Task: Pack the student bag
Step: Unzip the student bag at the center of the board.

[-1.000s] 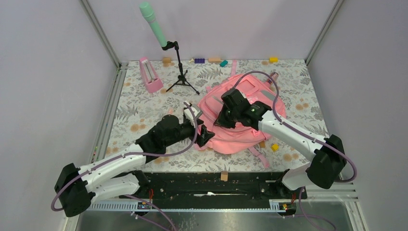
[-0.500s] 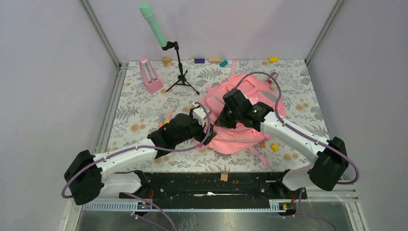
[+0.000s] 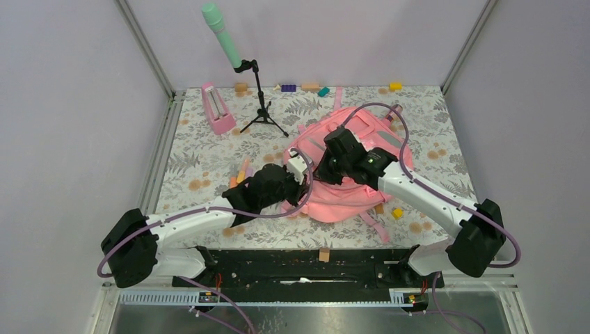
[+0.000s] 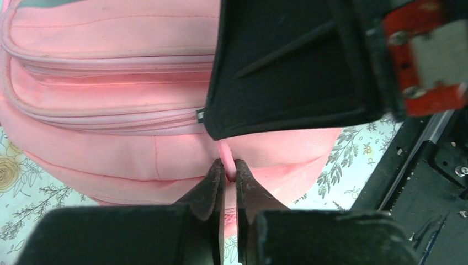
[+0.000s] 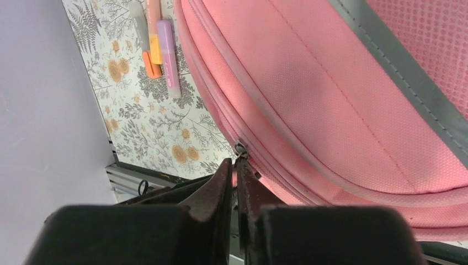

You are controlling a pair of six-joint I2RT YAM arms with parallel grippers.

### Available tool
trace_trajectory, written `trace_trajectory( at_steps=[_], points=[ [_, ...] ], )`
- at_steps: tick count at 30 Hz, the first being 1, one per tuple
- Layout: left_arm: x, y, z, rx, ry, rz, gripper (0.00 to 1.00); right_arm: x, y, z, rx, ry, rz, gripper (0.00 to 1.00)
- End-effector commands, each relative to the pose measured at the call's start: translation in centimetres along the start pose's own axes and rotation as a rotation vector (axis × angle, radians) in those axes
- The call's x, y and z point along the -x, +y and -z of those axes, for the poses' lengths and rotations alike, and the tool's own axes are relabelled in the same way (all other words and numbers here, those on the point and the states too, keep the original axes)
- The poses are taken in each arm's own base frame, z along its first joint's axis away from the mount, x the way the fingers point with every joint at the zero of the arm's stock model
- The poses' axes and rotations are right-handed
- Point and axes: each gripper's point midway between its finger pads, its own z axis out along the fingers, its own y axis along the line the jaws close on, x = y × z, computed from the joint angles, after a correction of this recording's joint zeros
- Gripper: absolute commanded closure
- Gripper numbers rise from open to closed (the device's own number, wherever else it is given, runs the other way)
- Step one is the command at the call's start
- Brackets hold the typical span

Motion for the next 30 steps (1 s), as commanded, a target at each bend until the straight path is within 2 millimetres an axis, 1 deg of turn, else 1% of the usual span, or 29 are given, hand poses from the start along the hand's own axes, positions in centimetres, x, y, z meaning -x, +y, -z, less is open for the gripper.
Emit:
trace_trajectory(
  at_steps=[1,2,3,4,5,7,9,12,15,18,21,25,30],
  points=[
    [3.8,0.4,-0.3,0.020,-0.099,-0.003,1.00,0.8,2.0,2.8,0.107,-0.031,0.019,0.82],
    [3.9,0.4,-0.2,0.019,-0.093,0.001,1.00,0.9,1.9,3.2,0.113,-0.037,0.034,0.70],
    [3.8,0.0,-0.1,0.000,-0.081,0.013,1.00,1.1,1.8,3.8,0.125,-0.053,0.042,0.50],
    [3.6,-0.2,-0.1,-0.004,-0.067,0.022,1.00,1.5,1.5,4.2,0.129,-0.068,0.048,0.42],
    [3.5,-0.1,-0.1,-0.002,-0.057,0.030,1.00,1.9,1.2,4.9,0.138,-0.087,0.054,0.30],
    [3.1,-0.2,0.0,-0.003,-0.032,0.042,1.00,2.7,0.8,6.2,0.159,-0.126,0.076,0.24],
    [3.0,-0.2,0.1,0.001,-0.018,0.056,1.00,3.4,0.1,7.5,0.173,-0.168,0.114,0.20],
    [2.7,-0.3,0.3,-0.008,0.020,0.066,1.00,4.1,-1.7,9.1,0.154,-0.241,0.222,0.16],
    [2.4,-0.1,0.6,-0.033,0.065,0.111,1.00,3.7,-3.4,9.6,0.142,-0.263,0.403,0.15],
    [2.6,0.3,0.9,-0.077,0.078,0.171,1.00,2.7,-5.4,9.0,0.120,-0.242,0.573,0.16],
    [3.0,0.3,0.9,-0.133,0.091,0.171,1.00,1.9,-7.1,8.0,0.064,-0.232,0.706,0.18],
    [2.5,0.6,0.6,-0.139,0.156,0.144,1.00,1.2,-7.3,6.9,0.010,-0.248,0.864,0.19],
    [2.7,0.8,0.5,-0.145,0.153,0.156,1.00,1.5,-7.1,5.7,0.000,-0.302,0.916,0.20]
  ],
)
